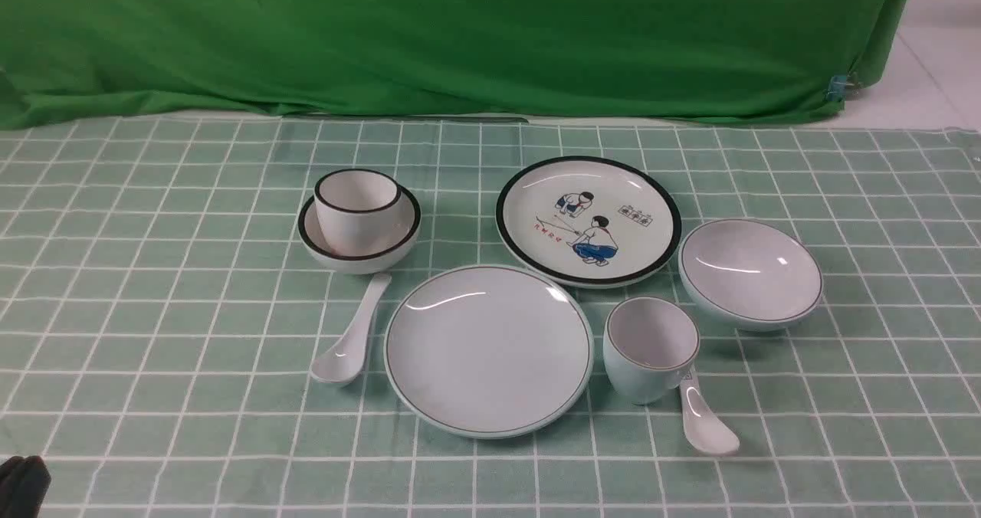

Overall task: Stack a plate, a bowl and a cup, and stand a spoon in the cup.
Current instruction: Use the right arm to grab a blue rice bowl

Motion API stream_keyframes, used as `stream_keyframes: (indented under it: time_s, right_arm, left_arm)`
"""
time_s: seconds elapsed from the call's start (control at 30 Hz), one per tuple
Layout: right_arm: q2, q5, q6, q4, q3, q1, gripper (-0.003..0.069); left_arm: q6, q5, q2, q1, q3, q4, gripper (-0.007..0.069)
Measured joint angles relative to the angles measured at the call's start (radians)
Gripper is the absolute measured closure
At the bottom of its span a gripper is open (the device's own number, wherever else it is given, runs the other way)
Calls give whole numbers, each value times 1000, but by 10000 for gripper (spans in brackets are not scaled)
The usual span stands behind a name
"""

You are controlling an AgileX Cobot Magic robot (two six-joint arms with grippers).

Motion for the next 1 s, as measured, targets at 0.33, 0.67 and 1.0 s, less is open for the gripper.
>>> stream_keyframes:
  time_s: [0.33,0.67,1.0]
  right_arm:
    - [0,0,0,0,0,0,419]
    - [0,0,0,0,0,0,419]
    - [0,0,0,0,0,0,419]
  left_arm:
    - [0,0,0,0,0,0,613]
    - [0,0,0,0,0,0,613]
    - [-267,-378,0,0,0,-485,613]
